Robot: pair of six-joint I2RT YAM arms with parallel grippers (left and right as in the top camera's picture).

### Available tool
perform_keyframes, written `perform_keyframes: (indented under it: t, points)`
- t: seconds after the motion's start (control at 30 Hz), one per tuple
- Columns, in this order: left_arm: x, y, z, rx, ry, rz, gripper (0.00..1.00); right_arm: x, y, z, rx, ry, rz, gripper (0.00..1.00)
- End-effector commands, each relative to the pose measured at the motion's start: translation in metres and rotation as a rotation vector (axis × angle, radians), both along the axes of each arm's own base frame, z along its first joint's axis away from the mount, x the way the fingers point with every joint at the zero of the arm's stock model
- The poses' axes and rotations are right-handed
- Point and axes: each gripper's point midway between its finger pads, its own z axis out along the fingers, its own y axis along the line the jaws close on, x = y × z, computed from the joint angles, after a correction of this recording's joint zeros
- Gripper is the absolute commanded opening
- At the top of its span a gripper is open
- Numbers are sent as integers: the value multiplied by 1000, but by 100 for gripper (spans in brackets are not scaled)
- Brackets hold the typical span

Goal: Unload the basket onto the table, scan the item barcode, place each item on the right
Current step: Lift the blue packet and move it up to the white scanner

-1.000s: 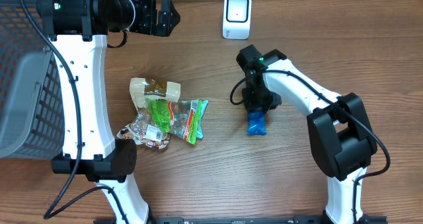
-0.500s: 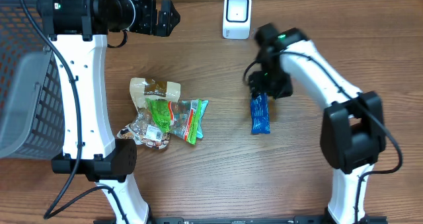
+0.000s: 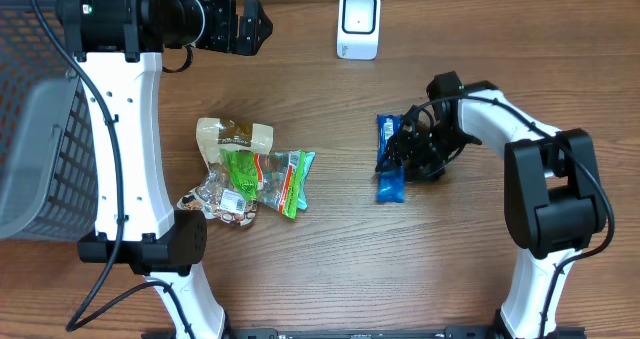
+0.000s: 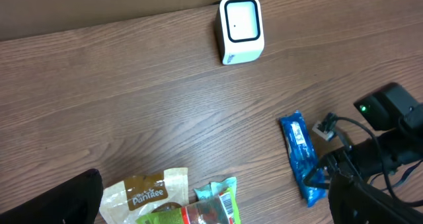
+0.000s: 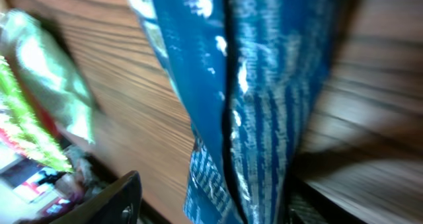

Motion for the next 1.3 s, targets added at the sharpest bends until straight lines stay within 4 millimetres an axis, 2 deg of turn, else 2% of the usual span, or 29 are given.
perform_keyframes:
  t: [0.0,0.1,0.2,0.3,0.33,0.47,0.6,0.73,0.8,0.9,1.03,1.2,1.27]
  points:
    - [2,-2,-3,2,8,2,100,-24,9,-17,8,123,-81,64]
    - [2,-2,-3,2,8,2,100,-34,6,-32,-17,187,-158,50]
    - [2,-2,-3,2,8,2,100,-34,2,-34,-22,205,-189,21]
    - [2,-2,-3,2,8,2,100,-28,0,-33,-16,189,-202,6]
    - [2,-2,-3,2,8,2,100,-26,0,-33,-16,188,-211,4]
    - [2,-2,-3,2,8,2,100,-12,-2,-28,-32,133,-218,4]
    - [2,-2,-3,2,8,2,100,8,-24,-9,-199,31,-237,4]
    - [2,-2,-3,2,8,2,100,32,-60,30,-465,-146,-242,4]
    - [2,-2,-3,2,8,2,100,44,-82,56,-630,-245,-244,4]
    - [2,-2,-3,2,8,2,100,60,-105,98,-860,-394,-226,4]
    - [2,-2,-3,2,8,2,100,78,-108,134,-1055,-586,-130,4]
    - [2,-2,-3,2,8,2,100,92,-103,162,-1292,-781,-14,4]
    - [2,-2,-3,2,9,2,100,98,-103,180,-1411,-865,-23,4]
